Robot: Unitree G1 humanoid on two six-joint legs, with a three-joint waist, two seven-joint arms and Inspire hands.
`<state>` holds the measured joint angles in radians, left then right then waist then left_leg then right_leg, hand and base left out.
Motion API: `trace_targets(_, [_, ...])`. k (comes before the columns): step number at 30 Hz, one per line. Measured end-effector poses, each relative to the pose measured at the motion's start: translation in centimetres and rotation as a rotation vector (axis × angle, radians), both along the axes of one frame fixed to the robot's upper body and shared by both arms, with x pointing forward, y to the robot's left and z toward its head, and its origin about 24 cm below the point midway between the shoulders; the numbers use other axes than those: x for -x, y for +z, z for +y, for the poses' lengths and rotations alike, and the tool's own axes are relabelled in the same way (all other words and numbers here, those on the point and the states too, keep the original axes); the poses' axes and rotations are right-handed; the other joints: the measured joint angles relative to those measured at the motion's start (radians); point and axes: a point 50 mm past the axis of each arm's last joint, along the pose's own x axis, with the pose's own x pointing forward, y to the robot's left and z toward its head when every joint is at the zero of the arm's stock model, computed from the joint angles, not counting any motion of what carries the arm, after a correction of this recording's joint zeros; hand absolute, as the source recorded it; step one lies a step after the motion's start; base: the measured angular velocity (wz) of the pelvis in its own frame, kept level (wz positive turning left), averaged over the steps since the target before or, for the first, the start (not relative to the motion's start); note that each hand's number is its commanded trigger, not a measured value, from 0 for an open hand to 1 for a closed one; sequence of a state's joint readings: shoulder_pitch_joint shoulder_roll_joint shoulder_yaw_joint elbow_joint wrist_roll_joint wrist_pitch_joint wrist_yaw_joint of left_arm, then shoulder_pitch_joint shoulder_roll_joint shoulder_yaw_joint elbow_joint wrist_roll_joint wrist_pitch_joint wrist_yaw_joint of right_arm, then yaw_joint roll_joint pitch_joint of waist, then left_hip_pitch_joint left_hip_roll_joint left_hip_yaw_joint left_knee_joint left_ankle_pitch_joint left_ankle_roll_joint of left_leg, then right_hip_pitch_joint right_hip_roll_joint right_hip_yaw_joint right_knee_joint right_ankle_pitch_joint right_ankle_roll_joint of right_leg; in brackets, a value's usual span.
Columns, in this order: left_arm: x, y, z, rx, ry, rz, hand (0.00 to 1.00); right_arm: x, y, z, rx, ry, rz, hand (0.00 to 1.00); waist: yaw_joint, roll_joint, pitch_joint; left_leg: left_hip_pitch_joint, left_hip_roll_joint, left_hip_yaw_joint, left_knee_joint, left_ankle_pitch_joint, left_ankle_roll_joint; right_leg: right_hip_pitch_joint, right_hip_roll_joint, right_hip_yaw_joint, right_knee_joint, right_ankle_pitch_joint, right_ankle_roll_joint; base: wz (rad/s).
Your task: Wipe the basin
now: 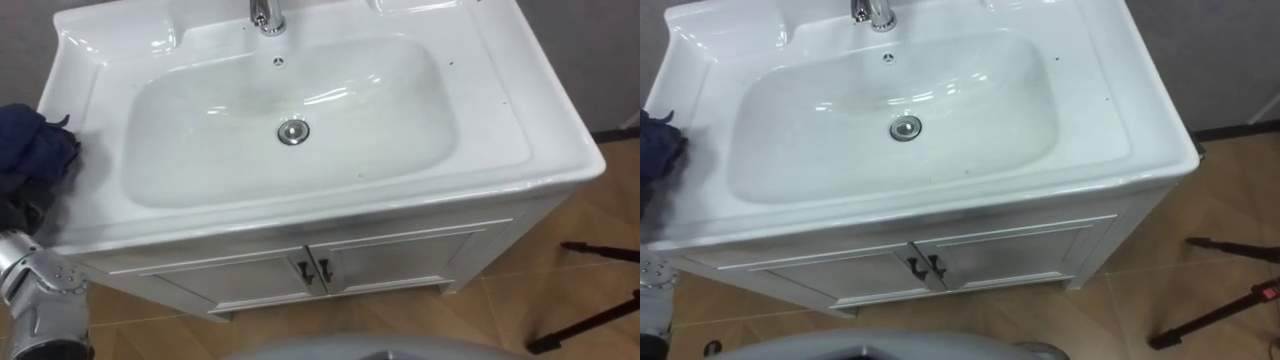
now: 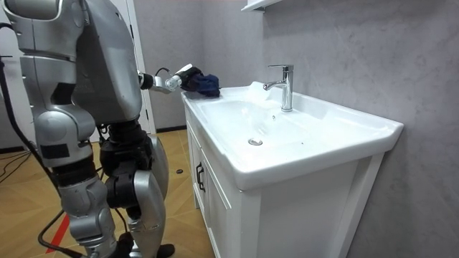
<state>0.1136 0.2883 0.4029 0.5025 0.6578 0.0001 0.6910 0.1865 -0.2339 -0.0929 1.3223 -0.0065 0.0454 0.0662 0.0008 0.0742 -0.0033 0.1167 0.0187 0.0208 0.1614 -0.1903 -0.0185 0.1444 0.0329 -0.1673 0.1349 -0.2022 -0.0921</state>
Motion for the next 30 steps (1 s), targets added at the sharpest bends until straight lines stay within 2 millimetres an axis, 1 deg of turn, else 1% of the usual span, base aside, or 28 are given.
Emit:
trace_targets(1, [0.02, -0.10, -0.04, 0.002, -0.001, 0.004, 0.55, -0.05, 0.00, 0.00, -0.001, 0.001, -0.003, 0.00, -0.001, -0.003, 0.0013, 0.000, 0.000, -0.001, 0.000, 0.000, 0.000, 0.000, 0.000, -0.001, 0.000, 0.000, 0.000, 0.04])
trace_targets(2, [0.04, -0.17, -0.05, 0.003, -0.001, 0.008, 0.01, -0.07, 0.00, 0.00, -0.001, 0.001, -0.004, 0.00, -0.001, -0.003, 0.0018, -0.001, 0.000, -0.001, 0.000, 0.000, 0.000, 0.000, 0.000, -0.001, 0.000, 0.000, 0.001, 0.00])
trace_targets(5, [0.16, -0.42, -0.04, 0.011, 0.000, 0.020, 0.00, -0.12, 0.00, 0.01, -0.003, 0.001, -0.006, 0.00, -0.001, -0.004, 0.0011, -0.002, -0.001, -0.003, 0.000, 0.000, 0.000, -0.002, 0.000, -0.001, 0.000, 0.000, 0.001, 0.00])
trace_targets(7, [0.17, -0.45, -0.04, 0.011, -0.001, 0.022, 0.00, -0.15, 0.00, 0.02, -0.007, 0.002, -0.007, 0.00, -0.002, -0.008, -0.0020, -0.001, -0.001, -0.004, 0.000, 0.000, 0.000, -0.003, 0.000, -0.001, -0.001, 0.000, 0.001, 0.00])
trace_targets(9, [0.19, -0.48, -0.04, 0.011, -0.001, 0.023, 0.00, -0.16, -0.01, 0.06, -0.014, 0.002, -0.008, 0.00, -0.002, -0.009, -0.0025, 0.000, -0.001, -0.004, 0.000, 0.000, 0.000, -0.001, 0.000, 0.000, -0.001, 0.000, 0.001, 0.00])
trace_targets(16, [0.24, -0.57, -0.04, 0.013, 0.000, 0.027, 0.00, -0.22, -0.02, 0.10, -0.023, 0.003, -0.010, 0.00, -0.003, -0.011, 0.0001, 0.001, -0.001, -0.004, 0.000, 0.000, 0.000, 0.002, 0.000, 0.001, -0.001, 0.000, 0.001, 0.00])
trace_targets(21, [0.14, -0.62, -0.19, 0.015, -0.009, 0.028, 0.00, -0.22, -0.03, 0.11, -0.025, 0.003, -0.010, 0.00, -0.002, -0.007, 0.0012, 0.000, -0.001, -0.004, 0.000, 0.000, 0.000, 0.002, 0.000, 0.000, 0.000, 0.000, 0.001, 0.00])
trace_targets(22, [0.14, -0.63, -0.19, 0.015, -0.010, 0.028, 0.00, -0.23, -0.03, 0.12, -0.027, 0.003, -0.011, 0.00, -0.003, -0.003, 0.0017, 0.000, -0.001, -0.004, 0.000, 0.000, 0.000, 0.002, 0.000, 0.000, 0.000, 0.000, 0.001, 0.00])
trace_targets(29, [0.10, -0.58, -0.21, 0.014, -0.011, 0.025, 0.00, -0.28, -0.04, 0.14, -0.031, 0.006, -0.011, 0.00, -0.006, 0.000, -0.0006, -0.003, -0.001, -0.009, 0.002, 0.000, 0.000, -0.001, 0.000, -0.003, 0.000, 0.000, 0.001, 0.00])
trace_targets(30, [0.00, -0.52, -0.22, 0.014, -0.013, 0.021, 0.00, -0.30, -0.04, 0.15, -0.031, 0.006, -0.010, 0.00, -0.012, -0.001, -0.0007, -0.004, -0.002, -0.011, 0.003, 0.000, 0.000, -0.001, -0.001, -0.007, 0.000, 0.000, 0.001, 0.13])
